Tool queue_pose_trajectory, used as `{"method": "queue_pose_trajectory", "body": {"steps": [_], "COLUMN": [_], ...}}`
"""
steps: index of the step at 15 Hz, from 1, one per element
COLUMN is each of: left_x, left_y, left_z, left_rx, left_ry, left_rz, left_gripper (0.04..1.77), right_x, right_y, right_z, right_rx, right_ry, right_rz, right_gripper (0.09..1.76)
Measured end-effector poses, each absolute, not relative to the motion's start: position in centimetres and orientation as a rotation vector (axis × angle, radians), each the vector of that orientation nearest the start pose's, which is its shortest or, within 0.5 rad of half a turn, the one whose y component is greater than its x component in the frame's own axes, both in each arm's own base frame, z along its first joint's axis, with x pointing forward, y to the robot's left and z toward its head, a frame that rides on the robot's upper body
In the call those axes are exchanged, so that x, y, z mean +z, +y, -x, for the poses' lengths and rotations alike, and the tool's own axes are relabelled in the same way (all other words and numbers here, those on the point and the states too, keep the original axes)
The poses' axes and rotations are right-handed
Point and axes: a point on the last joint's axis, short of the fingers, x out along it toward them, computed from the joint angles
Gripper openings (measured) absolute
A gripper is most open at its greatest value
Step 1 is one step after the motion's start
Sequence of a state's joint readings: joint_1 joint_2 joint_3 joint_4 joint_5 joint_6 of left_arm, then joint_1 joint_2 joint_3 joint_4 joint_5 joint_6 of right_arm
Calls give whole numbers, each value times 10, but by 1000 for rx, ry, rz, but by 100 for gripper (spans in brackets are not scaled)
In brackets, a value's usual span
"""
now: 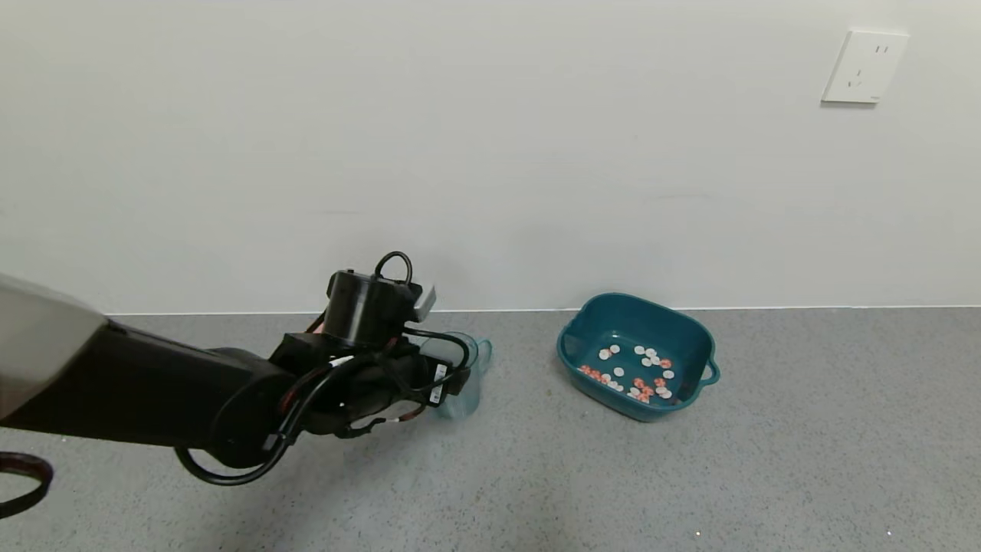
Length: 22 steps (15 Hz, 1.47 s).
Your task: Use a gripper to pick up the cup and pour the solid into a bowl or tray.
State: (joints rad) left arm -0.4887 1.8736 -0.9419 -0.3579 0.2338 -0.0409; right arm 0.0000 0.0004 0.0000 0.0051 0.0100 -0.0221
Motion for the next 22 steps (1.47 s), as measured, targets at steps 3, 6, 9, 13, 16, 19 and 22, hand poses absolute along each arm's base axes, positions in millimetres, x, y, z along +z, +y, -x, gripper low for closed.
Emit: {"method": "queue_pose_trajectory", "body": {"steps": [3,6,9,13,16,19,22], "left_x": [154,171,181,189,193,196,195], "left_y": [-142,-129,-113,-87,-66,-45,-26], "left_z": [-278,-254,-225,-179,-140,-102,-67], "left_rx": [-228,-210,-181,-125,-106,-100,-95], "left_ry": [511,463,427,383,376,376,374], "left_rz": [-155,-139,-131,-135,-137,-136,-134], "left_gripper": [169,170,170,171,171,171,171], "right_x": [75,75,75,75,75,75,75], "right_y": [0,0,0,0,0,0,0], "right_z": [23,23,23,23,23,23,23], "right_rx": [9,10,10,10,10,10,10], "right_ry": [5,5,5,5,6,6,5], "right_rz": [22,23,23,23,23,22,23], "right_gripper": [171,171,171,171,171,171,171]}}
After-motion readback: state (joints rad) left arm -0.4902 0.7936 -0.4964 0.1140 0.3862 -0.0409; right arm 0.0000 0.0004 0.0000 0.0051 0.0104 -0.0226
